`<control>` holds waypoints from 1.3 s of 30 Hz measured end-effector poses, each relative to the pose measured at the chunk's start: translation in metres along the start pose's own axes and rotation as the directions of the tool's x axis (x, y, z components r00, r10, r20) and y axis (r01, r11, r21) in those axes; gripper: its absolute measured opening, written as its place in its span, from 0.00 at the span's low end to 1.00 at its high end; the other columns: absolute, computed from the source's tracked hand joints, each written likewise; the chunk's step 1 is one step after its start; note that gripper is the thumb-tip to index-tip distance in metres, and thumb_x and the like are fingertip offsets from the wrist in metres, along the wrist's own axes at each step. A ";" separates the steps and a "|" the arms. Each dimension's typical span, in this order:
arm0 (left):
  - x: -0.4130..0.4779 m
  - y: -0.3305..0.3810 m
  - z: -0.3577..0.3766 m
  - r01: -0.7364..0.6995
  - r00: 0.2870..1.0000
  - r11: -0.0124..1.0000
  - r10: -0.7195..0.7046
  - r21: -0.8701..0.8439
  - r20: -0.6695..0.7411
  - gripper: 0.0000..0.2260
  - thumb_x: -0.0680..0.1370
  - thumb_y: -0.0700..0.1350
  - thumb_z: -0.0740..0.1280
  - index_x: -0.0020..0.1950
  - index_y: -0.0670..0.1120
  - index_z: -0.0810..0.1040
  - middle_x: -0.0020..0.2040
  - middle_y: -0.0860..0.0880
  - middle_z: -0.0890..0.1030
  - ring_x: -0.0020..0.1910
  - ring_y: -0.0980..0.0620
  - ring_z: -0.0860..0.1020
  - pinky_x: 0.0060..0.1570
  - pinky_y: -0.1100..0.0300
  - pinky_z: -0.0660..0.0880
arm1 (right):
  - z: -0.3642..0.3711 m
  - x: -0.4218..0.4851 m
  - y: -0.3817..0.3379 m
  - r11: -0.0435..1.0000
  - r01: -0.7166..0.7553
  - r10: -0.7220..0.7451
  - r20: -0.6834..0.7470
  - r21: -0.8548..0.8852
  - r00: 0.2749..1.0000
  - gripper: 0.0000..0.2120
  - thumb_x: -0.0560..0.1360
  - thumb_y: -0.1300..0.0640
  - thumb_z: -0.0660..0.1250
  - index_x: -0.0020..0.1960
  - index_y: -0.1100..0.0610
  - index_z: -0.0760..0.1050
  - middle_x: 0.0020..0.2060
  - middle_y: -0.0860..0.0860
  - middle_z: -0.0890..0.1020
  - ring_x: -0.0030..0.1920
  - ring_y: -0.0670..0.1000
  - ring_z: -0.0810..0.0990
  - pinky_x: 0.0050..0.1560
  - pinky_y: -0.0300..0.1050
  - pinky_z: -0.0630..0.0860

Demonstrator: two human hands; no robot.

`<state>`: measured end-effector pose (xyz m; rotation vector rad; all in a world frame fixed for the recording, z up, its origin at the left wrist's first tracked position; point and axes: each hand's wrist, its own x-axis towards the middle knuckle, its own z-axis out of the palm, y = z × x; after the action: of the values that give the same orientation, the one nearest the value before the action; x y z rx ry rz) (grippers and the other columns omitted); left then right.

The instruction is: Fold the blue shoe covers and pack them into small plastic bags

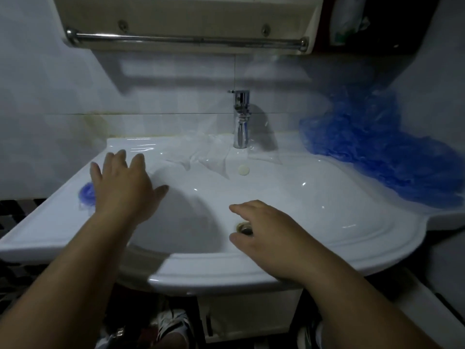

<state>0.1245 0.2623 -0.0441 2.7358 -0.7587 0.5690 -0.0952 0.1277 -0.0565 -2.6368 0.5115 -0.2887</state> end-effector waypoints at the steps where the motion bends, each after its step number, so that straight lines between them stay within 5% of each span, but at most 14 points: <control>1: -0.004 0.014 -0.003 -0.044 0.999 0.998 0.043 -0.047 -0.022 0.35 0.74 0.60 0.68 0.76 0.44 0.62 0.76 0.39 0.61 0.76 0.40 0.56 0.74 0.40 0.47 | -0.003 -0.001 0.003 1.000 -0.011 0.011 -0.023 0.000 1.000 0.26 0.79 0.46 0.61 0.75 0.46 0.62 0.72 0.42 0.65 0.70 0.46 0.66 0.70 0.44 0.64; 4: -0.019 0.069 -0.015 -0.199 0.980 0.962 0.191 -0.185 -0.058 0.35 0.75 0.58 0.68 0.76 0.46 0.61 0.76 0.42 0.63 0.76 0.43 0.58 0.75 0.40 0.48 | -0.019 -0.006 0.023 0.997 -0.081 0.080 -0.184 0.002 0.980 0.20 0.78 0.48 0.64 0.69 0.49 0.72 0.66 0.43 0.74 0.65 0.46 0.72 0.67 0.43 0.68; 7: -0.039 0.121 -0.021 -0.327 0.941 0.894 0.338 -0.307 -0.017 0.34 0.74 0.60 0.67 0.76 0.50 0.62 0.76 0.46 0.63 0.76 0.47 0.57 0.75 0.42 0.44 | -0.049 -0.014 0.064 0.969 -0.247 0.226 -0.404 0.000 0.886 0.15 0.77 0.49 0.65 0.62 0.51 0.78 0.60 0.46 0.79 0.61 0.48 0.76 0.65 0.46 0.71; 11: -0.061 0.169 -0.016 -0.366 0.902 0.831 0.428 -0.419 0.061 0.33 0.74 0.62 0.66 0.76 0.52 0.62 0.77 0.50 0.61 0.77 0.50 0.56 0.75 0.44 0.41 | -0.092 -0.028 0.134 0.904 -0.427 0.349 -0.574 -0.002 0.741 0.14 0.77 0.53 0.65 0.61 0.56 0.78 0.60 0.51 0.78 0.60 0.53 0.76 0.62 0.45 0.71; 15: -0.071 0.190 -0.011 -0.358 0.877 0.810 0.462 -0.465 0.130 0.32 0.75 0.63 0.65 0.76 0.55 0.61 0.77 0.52 0.61 0.76 0.52 0.57 0.75 0.45 0.42 | -0.119 -0.033 0.190 0.841 -0.532 0.347 -0.653 -0.102 0.673 0.05 0.73 0.61 0.65 0.45 0.64 0.77 0.50 0.58 0.78 0.51 0.58 0.77 0.48 0.44 0.71; 19: -0.072 0.193 -0.009 -0.319 0.887 0.800 0.441 -0.508 0.138 0.29 0.74 0.62 0.66 0.73 0.56 0.64 0.75 0.53 0.64 0.74 0.52 0.62 0.75 0.44 0.44 | -0.135 -0.037 0.218 0.847 -0.515 0.272 -0.725 -0.132 0.633 0.09 0.71 0.65 0.68 0.50 0.66 0.80 0.60 0.62 0.74 0.59 0.61 0.74 0.59 0.47 0.72; 22: -0.073 0.192 -0.010 -0.294 0.895 0.803 0.421 -0.519 0.145 0.27 0.75 0.61 0.66 0.72 0.56 0.66 0.73 0.54 0.66 0.73 0.51 0.64 0.75 0.43 0.46 | -0.142 -0.035 0.229 0.819 -0.553 0.318 -0.681 -0.154 0.660 0.13 0.72 0.59 0.69 0.53 0.64 0.81 0.62 0.64 0.76 0.63 0.63 0.73 0.64 0.55 0.71; 26: -0.075 0.191 -0.012 -0.262 0.901 0.810 0.400 -0.525 0.166 0.25 0.75 0.60 0.66 0.71 0.57 0.67 0.72 0.55 0.67 0.71 0.51 0.66 0.75 0.42 0.49 | -0.151 -0.029 0.213 0.619 -0.768 0.634 -0.475 -0.163 0.611 0.07 0.75 0.56 0.60 0.41 0.58 0.72 0.45 0.58 0.79 0.52 0.62 0.78 0.55 0.55 0.75; 30: -0.076 0.188 -0.015 -0.240 0.912 0.804 0.379 -0.544 0.157 0.24 0.75 0.60 0.66 0.69 0.57 0.68 0.72 0.55 0.68 0.71 0.51 0.67 0.74 0.42 0.52 | -0.150 -0.032 0.213 0.716 -0.698 0.586 -0.543 0.000 0.601 0.07 0.73 0.58 0.64 0.48 0.59 0.78 0.51 0.59 0.81 0.51 0.60 0.79 0.46 0.43 0.74; 33: -0.077 0.188 -0.016 -0.231 0.910 0.803 0.379 -0.549 0.171 0.24 0.75 0.59 0.67 0.69 0.57 0.68 0.72 0.54 0.67 0.70 0.50 0.67 0.74 0.42 0.52 | -0.145 -0.031 0.214 0.793 -0.603 0.397 -0.678 -0.086 0.619 0.13 0.69 0.57 0.62 0.49 0.52 0.82 0.52 0.55 0.82 0.51 0.58 0.80 0.57 0.49 0.76; 36: -0.078 0.187 -0.015 -0.222 0.909 0.802 0.377 -0.555 0.180 0.23 0.75 0.59 0.67 0.69 0.58 0.68 0.72 0.55 0.68 0.70 0.50 0.68 0.74 0.41 0.53 | -0.139 -0.023 0.209 0.590 -0.732 0.552 -0.491 -0.340 0.674 0.13 0.78 0.54 0.60 0.56 0.55 0.79 0.58 0.55 0.79 0.61 0.58 0.75 0.68 0.55 0.64; 39: -0.078 0.186 -0.016 -0.224 0.913 0.791 0.375 -0.569 0.162 0.23 0.75 0.59 0.67 0.69 0.58 0.69 0.72 0.55 0.68 0.70 0.51 0.67 0.73 0.42 0.54 | -0.139 -0.026 0.209 0.618 -0.725 0.509 -0.549 -0.303 0.663 0.13 0.78 0.56 0.60 0.59 0.59 0.75 0.59 0.54 0.78 0.63 0.57 0.72 0.71 0.56 0.51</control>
<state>-0.0418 0.1471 -0.0394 2.1862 -1.2260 0.0082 -0.2222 -0.0892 -0.0317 -2.6154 1.8589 -0.5429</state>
